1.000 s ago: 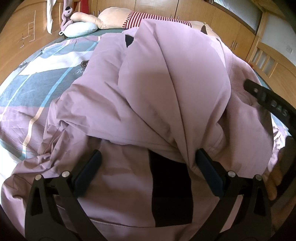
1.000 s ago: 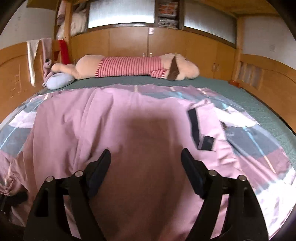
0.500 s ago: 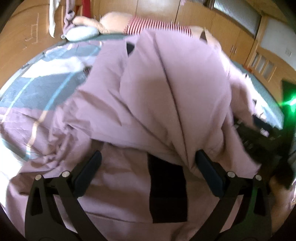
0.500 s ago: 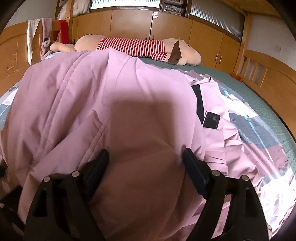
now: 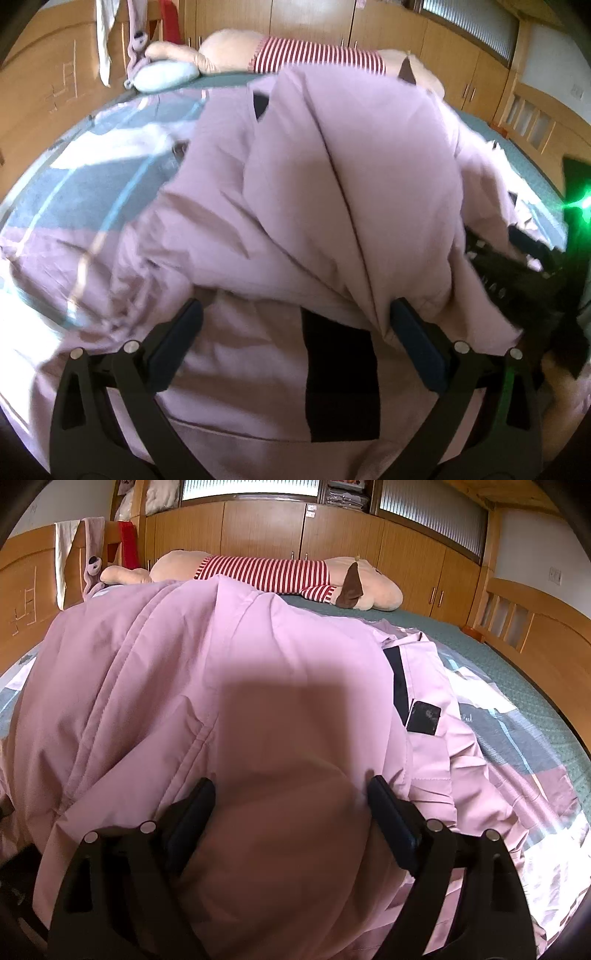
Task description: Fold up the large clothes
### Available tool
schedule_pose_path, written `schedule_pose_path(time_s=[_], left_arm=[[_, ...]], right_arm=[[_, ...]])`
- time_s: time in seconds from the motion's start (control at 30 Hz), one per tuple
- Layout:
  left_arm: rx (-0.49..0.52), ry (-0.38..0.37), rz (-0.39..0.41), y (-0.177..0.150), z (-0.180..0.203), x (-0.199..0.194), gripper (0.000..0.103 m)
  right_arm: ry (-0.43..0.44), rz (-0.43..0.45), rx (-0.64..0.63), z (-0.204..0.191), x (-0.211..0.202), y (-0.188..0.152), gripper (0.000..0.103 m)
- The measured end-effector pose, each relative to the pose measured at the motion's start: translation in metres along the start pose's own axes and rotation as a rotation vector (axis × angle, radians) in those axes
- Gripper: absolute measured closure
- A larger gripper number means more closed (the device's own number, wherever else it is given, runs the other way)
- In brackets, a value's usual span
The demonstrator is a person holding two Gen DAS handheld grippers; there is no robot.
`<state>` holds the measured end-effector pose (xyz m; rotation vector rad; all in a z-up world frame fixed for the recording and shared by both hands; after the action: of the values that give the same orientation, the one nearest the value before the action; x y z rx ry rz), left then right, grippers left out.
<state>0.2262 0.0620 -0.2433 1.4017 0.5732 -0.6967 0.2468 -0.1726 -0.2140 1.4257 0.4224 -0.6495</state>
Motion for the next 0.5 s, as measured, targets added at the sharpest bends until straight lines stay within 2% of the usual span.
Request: schedule_pose_path(time_s=[0.07, 0.13, 0.17, 0.27, 0.3, 0.43, 0.5], left_arm=[[-0.026, 0.037, 0.09, 0.01, -0.009, -0.019, 0.002], [-0.058, 0.066, 0.117, 0.016, -0.019, -0.026, 0.002], [-0.077, 0.074, 0.104, 0.016, -0.024, -0.025, 0.002], [-0.129, 0.109, -0.062, 0.006, -0.043, 0.011, 0.002], [-0.119, 0.126, -0.096, 0.002, -0.043, 0.02, 0.002], [0.051, 0.262, -0.129, -0.004, -0.02, 0.03, 0.002], [0.069, 0.274, -0.12, -0.004, -0.016, 0.028, 0.002]], right_arm=[[0.005, 0.001, 0.004, 0.001, 0.0, 0.0, 0.017], [0.005, 0.002, 0.005, 0.001, 0.0, 0.0, 0.016], [0.005, 0.002, 0.005, 0.001, 0.0, 0.0, 0.016], [0.007, 0.001, 0.006, 0.001, 0.0, 0.0, 0.016], [0.007, 0.0, 0.007, 0.001, 0.0, 0.0, 0.015], [0.016, -0.006, 0.022, 0.003, 0.001, -0.001, 0.013], [0.017, -0.006, 0.023, 0.003, 0.001, -0.001, 0.013]])
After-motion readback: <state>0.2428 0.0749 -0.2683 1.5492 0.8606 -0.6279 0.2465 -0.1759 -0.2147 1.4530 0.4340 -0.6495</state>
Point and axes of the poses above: each gripper's, at about its wrist camera, not at the fingertips, and x roughly the way its jaws point, z to its right, y to its top, the point moved 3 cm from there along x, roughly the way its jaws point, and after that the axes turned 2 degrees about -y, right-handed, at the moved point
